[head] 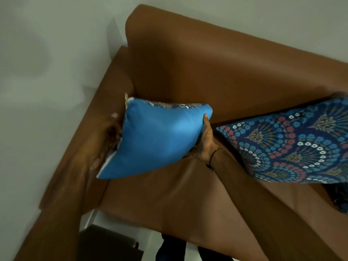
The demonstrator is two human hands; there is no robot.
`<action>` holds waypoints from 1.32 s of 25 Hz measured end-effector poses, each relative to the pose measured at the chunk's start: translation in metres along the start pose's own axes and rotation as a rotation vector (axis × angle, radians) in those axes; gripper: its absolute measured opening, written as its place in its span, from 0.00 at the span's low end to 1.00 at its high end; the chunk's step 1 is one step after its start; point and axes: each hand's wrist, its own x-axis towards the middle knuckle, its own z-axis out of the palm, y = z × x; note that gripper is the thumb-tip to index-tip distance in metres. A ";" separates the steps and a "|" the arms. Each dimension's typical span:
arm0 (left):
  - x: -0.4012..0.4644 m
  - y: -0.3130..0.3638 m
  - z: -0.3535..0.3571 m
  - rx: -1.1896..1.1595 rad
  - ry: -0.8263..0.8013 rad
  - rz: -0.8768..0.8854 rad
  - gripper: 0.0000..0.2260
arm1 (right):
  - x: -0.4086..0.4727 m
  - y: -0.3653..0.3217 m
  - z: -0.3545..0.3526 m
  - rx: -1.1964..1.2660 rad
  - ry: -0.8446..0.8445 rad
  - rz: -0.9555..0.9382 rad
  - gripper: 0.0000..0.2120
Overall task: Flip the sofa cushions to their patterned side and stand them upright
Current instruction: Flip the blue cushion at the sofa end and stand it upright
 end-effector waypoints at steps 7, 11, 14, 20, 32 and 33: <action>-0.018 -0.099 0.021 0.472 0.035 -0.063 0.35 | -0.019 0.010 -0.039 -0.361 0.041 -0.022 0.35; -0.015 -0.150 0.051 0.295 -0.017 -0.195 0.49 | -0.032 0.015 -0.058 -0.706 0.155 -0.082 0.35; -0.013 -0.181 0.079 0.160 -0.085 -0.237 0.47 | -0.037 0.021 -0.080 -0.952 0.258 -0.242 0.28; -0.026 -0.234 0.093 0.148 -0.043 -0.533 0.43 | -0.054 0.049 -0.109 -0.927 0.289 -0.279 0.30; 0.017 -0.089 0.039 -0.089 0.045 0.165 0.38 | -0.076 -0.008 -0.015 -0.812 0.036 -0.793 0.51; 0.024 -0.082 0.040 -0.130 0.030 0.165 0.37 | -0.076 -0.018 -0.008 -0.839 0.049 -0.840 0.51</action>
